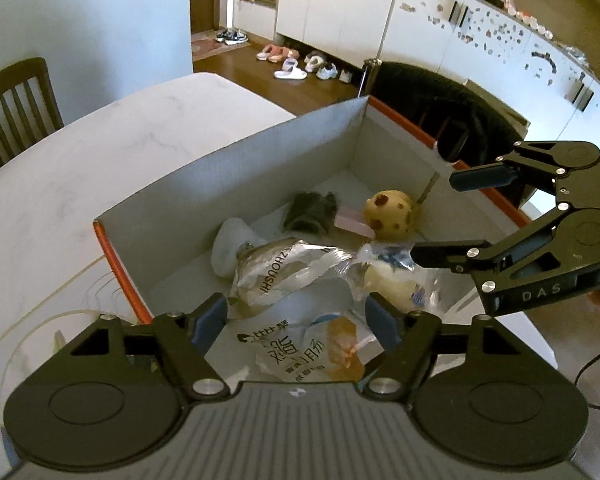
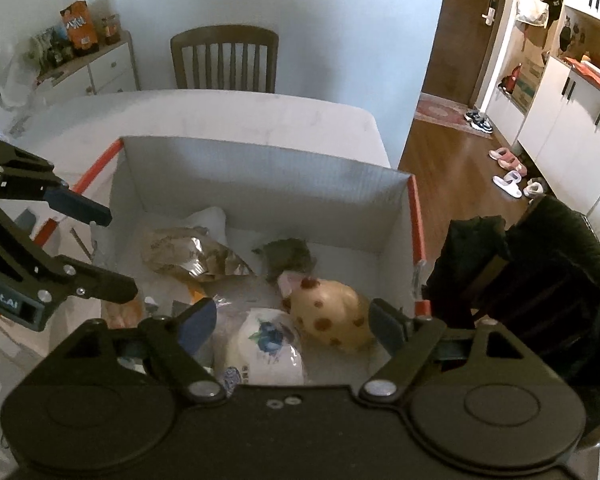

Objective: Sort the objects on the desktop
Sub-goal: 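Open both grippers to drop the packet and pig into the shoebox, then withdraw both grippers from the shoebox back over the glass tabletop, then grasp the pink binder clip with left gripper while right grasps white USB cable, then lift the binder clip and cable and carry them over the shoebox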

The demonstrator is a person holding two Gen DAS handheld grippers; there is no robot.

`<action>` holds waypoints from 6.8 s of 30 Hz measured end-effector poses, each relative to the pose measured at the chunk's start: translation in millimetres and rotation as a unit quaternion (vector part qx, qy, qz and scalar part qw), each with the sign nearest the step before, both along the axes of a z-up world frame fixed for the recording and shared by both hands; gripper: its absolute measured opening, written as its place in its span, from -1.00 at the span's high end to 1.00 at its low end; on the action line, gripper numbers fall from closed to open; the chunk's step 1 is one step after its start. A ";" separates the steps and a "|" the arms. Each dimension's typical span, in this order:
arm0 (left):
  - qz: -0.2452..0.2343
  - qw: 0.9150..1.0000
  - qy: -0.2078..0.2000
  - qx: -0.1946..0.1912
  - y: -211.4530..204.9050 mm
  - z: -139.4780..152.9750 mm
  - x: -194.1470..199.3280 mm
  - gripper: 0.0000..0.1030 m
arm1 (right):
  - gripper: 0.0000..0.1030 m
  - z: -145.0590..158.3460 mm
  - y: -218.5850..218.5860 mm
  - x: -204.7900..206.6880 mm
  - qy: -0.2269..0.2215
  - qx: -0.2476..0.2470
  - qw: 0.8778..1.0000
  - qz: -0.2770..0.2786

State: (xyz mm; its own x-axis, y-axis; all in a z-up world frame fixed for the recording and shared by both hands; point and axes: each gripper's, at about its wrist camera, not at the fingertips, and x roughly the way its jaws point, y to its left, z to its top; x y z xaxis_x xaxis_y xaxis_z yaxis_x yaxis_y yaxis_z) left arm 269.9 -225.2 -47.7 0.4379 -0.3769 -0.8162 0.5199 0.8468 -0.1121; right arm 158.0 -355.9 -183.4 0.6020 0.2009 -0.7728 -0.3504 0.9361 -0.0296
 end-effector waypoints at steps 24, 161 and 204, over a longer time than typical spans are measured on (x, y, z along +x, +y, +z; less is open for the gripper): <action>0.032 0.993 -0.054 -0.102 72.4 65.4 -81.3 -0.51 | -0.73 59.2 39.5 -53.2 -0.039 0.039 0.998 0.035; -0.017 0.996 -0.091 0.000 262.3 -86.7 -165.1 0.32 | 0.88 -59.7 275.5 -100.9 0.059 0.015 0.998 -0.030; -0.014 0.994 -0.090 -0.054 227.8 -32.1 -162.7 0.45 | 0.81 -11.6 235.7 -133.0 0.059 0.069 0.994 -0.069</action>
State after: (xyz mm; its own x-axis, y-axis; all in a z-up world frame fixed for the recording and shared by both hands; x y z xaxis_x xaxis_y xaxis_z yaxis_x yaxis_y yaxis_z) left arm 107.2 2.6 -79.8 0.5613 -0.4716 -0.6800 0.5628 0.8200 -0.1041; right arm 25.0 -120.2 -195.0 0.5381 0.2315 -0.8105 -0.2120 0.9678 0.1356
